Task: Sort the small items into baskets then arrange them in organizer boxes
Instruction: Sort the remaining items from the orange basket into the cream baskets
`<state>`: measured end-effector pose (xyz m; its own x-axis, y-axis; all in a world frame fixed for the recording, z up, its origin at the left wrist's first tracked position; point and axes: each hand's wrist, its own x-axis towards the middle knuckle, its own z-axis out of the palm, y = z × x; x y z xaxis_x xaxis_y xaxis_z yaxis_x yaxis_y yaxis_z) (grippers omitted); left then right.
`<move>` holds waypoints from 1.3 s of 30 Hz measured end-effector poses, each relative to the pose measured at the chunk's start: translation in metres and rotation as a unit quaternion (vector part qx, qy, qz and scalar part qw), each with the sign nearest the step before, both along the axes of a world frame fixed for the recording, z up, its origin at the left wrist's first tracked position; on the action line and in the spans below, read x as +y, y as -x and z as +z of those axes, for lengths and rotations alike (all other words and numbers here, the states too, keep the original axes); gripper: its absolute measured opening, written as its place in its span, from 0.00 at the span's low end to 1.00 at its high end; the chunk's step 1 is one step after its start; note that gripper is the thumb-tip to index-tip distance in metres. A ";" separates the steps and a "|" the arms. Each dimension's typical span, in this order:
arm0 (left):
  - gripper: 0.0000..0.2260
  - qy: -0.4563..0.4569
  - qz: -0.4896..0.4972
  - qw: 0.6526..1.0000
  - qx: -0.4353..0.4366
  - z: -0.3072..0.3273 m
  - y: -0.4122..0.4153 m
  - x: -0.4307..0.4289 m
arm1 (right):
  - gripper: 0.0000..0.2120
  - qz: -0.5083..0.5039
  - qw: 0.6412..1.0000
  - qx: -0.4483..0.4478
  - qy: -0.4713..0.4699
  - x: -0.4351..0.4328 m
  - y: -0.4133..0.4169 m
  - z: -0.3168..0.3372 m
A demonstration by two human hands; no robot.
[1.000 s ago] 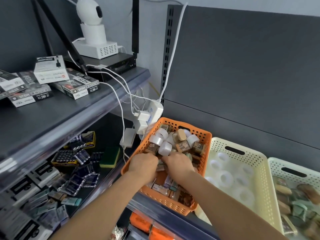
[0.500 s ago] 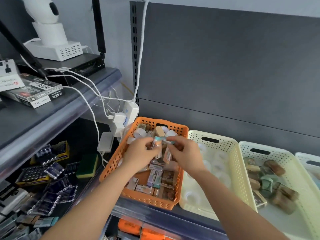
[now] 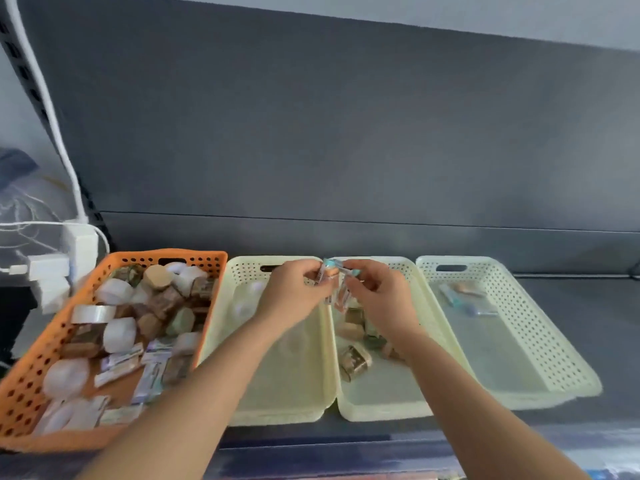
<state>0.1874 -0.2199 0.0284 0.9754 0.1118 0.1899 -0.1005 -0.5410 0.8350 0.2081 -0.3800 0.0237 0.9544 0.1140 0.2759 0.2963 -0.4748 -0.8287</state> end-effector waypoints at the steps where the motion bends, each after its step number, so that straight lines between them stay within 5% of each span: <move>1: 0.04 -0.002 -0.007 1.000 0.003 0.000 -0.008 -0.019 | 0.10 -0.008 1.000 -0.005 0.006 -0.019 -0.004 0.002; 8: 0.06 -0.060 -0.049 0.997 0.009 0.004 -0.056 -0.145 | 0.11 -0.069 0.995 -0.016 0.067 -0.138 -0.039 0.004; 12: 0.06 -0.198 -0.073 0.977 0.008 -0.002 -0.077 -0.201 | 0.12 -0.102 0.987 0.034 0.115 -0.188 -0.057 -0.009; 18: 0.11 -0.506 -0.148 0.850 0.020 -0.025 -0.086 -0.246 | 0.20 -0.069 0.949 0.135 0.275 -0.232 -0.064 -0.043; 23: 0.14 -0.584 -0.167 0.793 0.048 -0.038 -0.088 -0.249 | 0.16 -0.051 0.895 0.117 0.427 -0.241 -0.070 -0.050; 29: 0.09 -0.540 -0.166 0.824 0.048 -0.031 -0.082 -0.241 | 0.17 -0.068 0.850 0.047 0.520 -0.225 -0.074 -0.051; 34: 0.10 -0.465 -0.080 0.881 -0.024 -0.017 -0.069 -0.201 | 0.19 -0.020 0.888 -0.023 0.460 -0.188 -0.074 -0.037; 39: 0.08 -0.444 -0.011 0.896 -0.022 -0.005 -0.050 -0.152 | 0.19 0.034 0.922 -0.087 0.375 -0.140 -0.066 -0.021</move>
<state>0.2369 -0.3724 0.0234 0.9651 -0.1206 0.2324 -0.1405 -0.9875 0.0708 0.2741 -0.5198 0.0027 0.8869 0.3923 0.2440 0.4436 -0.8706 -0.2125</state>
